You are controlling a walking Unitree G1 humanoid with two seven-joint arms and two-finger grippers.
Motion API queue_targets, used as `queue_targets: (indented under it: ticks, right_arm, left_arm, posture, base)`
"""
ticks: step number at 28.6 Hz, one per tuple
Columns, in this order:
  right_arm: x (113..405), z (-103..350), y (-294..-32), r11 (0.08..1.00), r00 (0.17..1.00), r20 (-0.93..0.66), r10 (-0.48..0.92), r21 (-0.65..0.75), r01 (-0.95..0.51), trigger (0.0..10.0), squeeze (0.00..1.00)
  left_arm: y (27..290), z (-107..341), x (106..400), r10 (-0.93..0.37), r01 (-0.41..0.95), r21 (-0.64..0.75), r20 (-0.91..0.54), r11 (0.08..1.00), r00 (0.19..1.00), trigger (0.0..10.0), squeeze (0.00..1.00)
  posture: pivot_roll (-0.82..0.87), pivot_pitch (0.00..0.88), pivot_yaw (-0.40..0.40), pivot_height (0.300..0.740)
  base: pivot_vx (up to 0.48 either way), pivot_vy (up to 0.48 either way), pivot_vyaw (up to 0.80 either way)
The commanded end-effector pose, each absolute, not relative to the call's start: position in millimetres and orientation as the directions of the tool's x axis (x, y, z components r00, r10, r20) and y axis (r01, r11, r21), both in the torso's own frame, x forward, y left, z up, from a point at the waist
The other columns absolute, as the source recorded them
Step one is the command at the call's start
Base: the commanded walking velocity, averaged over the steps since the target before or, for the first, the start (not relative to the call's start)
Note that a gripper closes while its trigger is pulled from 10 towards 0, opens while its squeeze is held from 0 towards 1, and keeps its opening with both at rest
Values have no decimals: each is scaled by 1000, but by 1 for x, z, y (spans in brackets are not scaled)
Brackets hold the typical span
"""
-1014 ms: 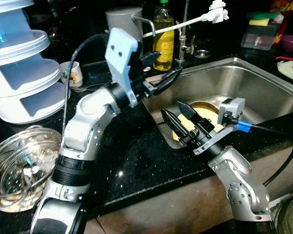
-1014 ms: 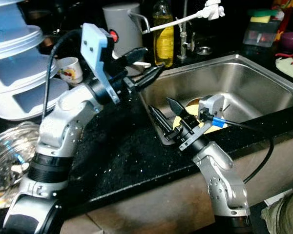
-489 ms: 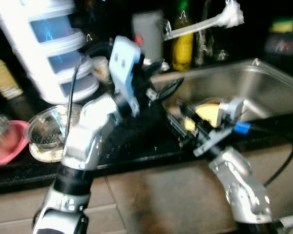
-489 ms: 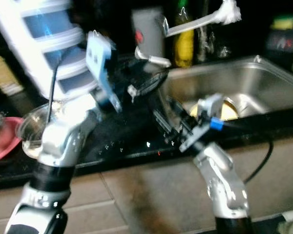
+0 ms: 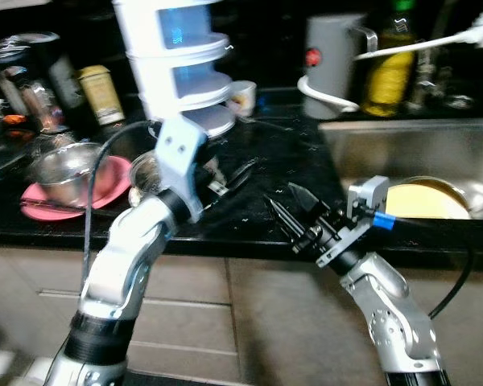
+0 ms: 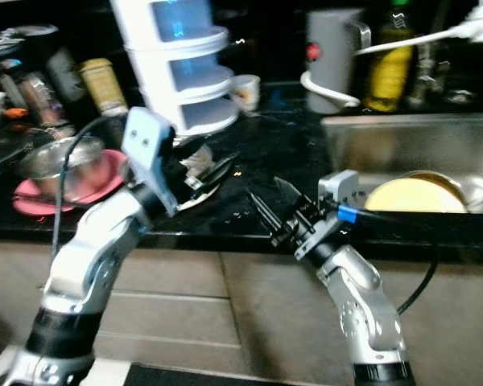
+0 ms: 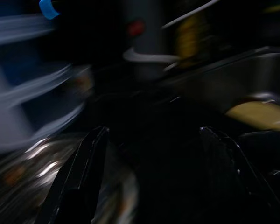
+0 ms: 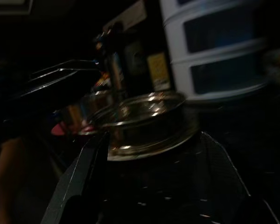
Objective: Kitchen organization
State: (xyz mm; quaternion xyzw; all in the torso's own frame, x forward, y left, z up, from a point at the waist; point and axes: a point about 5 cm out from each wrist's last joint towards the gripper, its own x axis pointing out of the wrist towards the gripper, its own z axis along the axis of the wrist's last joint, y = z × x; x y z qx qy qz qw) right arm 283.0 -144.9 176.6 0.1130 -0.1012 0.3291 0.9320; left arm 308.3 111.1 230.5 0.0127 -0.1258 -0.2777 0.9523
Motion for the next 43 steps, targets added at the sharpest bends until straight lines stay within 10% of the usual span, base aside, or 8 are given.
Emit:
queue_targets:
  ticks: [1,22,43]
  right_arm:
    - [284,175,-144,759,764,264,589,144,-635,10000,0]
    - [294,170,-147,796,799,236,553,135,-590,10000,0]
    - [294,171,-145,793,796,241,556,133,-594,10000,0]
  left_arm:
    - [120,230,308,-499,487,110,227,866,836,10000,0]
    - [147,207,334,-404,393,97,196,915,893,10000,0]
    - [111,212,321,-670,628,252,145,737,728,10000,0]
  posture:
    - [-47,0,29,740]
    - [-55,0,21,740]
    - [-54,0,25,740]
  base:
    - [0,0,788]
    - [0,0,112]
    - [0,0,0]
